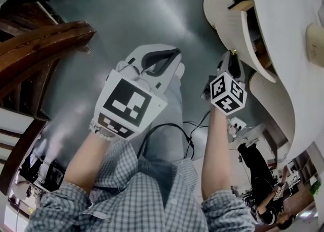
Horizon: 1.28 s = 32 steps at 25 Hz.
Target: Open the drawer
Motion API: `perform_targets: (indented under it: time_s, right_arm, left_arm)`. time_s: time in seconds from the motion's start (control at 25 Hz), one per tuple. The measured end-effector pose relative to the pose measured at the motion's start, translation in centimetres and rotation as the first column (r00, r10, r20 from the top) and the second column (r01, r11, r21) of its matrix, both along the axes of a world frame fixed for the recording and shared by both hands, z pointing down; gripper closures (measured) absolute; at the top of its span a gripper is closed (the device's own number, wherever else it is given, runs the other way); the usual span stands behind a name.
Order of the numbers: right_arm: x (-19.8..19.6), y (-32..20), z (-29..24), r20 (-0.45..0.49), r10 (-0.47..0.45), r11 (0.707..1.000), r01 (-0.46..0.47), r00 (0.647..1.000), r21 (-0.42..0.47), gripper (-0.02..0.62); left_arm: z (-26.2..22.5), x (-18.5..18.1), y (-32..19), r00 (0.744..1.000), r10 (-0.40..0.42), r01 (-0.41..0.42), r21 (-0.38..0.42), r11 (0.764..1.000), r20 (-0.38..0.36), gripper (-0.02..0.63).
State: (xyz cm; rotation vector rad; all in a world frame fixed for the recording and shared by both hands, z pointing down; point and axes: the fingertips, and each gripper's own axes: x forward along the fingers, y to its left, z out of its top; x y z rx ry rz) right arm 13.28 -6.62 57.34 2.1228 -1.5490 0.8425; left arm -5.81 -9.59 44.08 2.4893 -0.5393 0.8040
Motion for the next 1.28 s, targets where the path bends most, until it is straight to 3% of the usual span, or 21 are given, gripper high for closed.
perform_targets:
  time_s: [0.44, 1.28]
  right_arm:
    - [-3.0, 2.6, 0.2, 0.015, -0.012, 1.0, 0.012, 1.0, -0.019, 0.508]
    - [-7.9, 6.7, 0.5, 0.068, -0.067, 0.994, 0.073, 0.995, -0.077, 0.511]
  left_arm:
    - [-0.1, 0.2, 1.2, 0.999, 0.049, -0.049, -0.013, 0.999, -0.006, 0.601]
    - [-0.1, 0.4, 1.8, 0.998, 0.061, -0.061, -0.013, 0.998, -0.017, 0.601]
